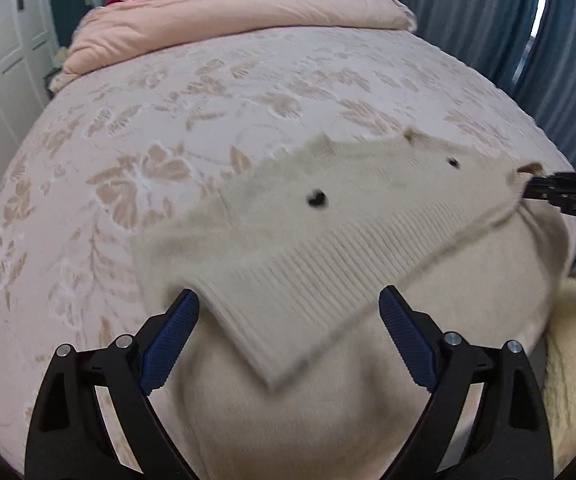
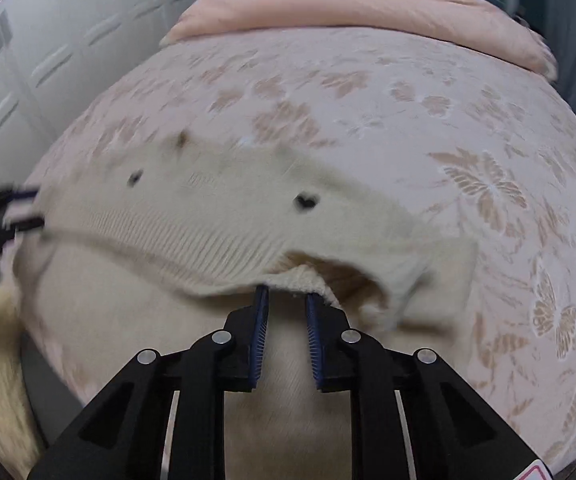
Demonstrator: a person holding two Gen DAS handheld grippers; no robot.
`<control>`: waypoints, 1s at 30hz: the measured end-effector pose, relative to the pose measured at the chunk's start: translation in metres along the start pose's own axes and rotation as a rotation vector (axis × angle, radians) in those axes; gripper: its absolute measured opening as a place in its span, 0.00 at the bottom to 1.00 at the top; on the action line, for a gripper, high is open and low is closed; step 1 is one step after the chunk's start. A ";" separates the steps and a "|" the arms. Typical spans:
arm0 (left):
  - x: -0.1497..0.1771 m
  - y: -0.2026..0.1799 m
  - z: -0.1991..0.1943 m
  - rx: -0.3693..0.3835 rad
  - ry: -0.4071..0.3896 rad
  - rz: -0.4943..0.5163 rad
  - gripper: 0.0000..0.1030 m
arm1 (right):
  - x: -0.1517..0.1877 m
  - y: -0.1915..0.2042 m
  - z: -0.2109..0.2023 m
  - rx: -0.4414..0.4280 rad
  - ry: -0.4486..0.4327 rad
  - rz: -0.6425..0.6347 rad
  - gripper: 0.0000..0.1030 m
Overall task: Fold small clothes
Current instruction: 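Lay the hem over the sweater body and open both grippers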
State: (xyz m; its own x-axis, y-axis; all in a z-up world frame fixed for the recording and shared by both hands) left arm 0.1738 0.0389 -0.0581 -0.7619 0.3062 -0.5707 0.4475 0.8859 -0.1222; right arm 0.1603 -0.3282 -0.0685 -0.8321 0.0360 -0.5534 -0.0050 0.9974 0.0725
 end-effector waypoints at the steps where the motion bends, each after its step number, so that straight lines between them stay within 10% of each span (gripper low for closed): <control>1: -0.018 0.012 0.006 -0.072 -0.026 -0.070 0.87 | -0.013 -0.020 0.001 0.009 -0.050 0.151 0.18; 6: -0.058 0.095 -0.026 -0.197 -0.201 -0.493 0.87 | -0.030 -0.071 -0.024 0.023 -0.181 0.515 0.55; 12: -0.038 0.083 -0.034 -0.049 -0.111 -0.298 0.94 | 0.001 -0.060 -0.021 0.099 -0.088 0.276 0.64; 19: -0.016 0.051 0.051 -0.010 0.072 -0.305 0.93 | 0.008 -0.068 0.020 0.070 0.002 0.435 0.64; 21: -0.015 0.048 0.067 0.025 0.109 -0.337 0.67 | 0.004 -0.064 0.027 0.084 0.016 0.442 0.64; 23: -0.015 0.048 0.073 0.036 0.138 -0.374 0.42 | -0.001 -0.056 0.032 0.089 0.029 0.429 0.56; 25: -0.021 0.052 0.062 0.052 0.103 -0.383 0.11 | -0.007 -0.047 0.032 0.071 0.035 0.381 0.12; 30: -0.041 0.071 0.020 0.059 0.007 -0.444 0.11 | -0.027 -0.057 -0.023 0.041 -0.142 0.418 0.06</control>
State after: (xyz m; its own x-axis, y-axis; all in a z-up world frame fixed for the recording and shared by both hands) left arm 0.2466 0.0817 -0.0597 -0.8894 -0.0964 -0.4468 0.1025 0.9105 -0.4005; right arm 0.1707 -0.3876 -0.0385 -0.6736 0.4420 -0.5924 0.3401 0.8970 0.2824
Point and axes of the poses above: each gripper's, at about its wrist camera, not at the fingertips, and z roughly the way its jaws point, y to its left, x to its underside, the point moved 2 cm from there along z, roughly the way its jaws point, and after that the axes turned 6 degrees about x, right-handed, at the moved point
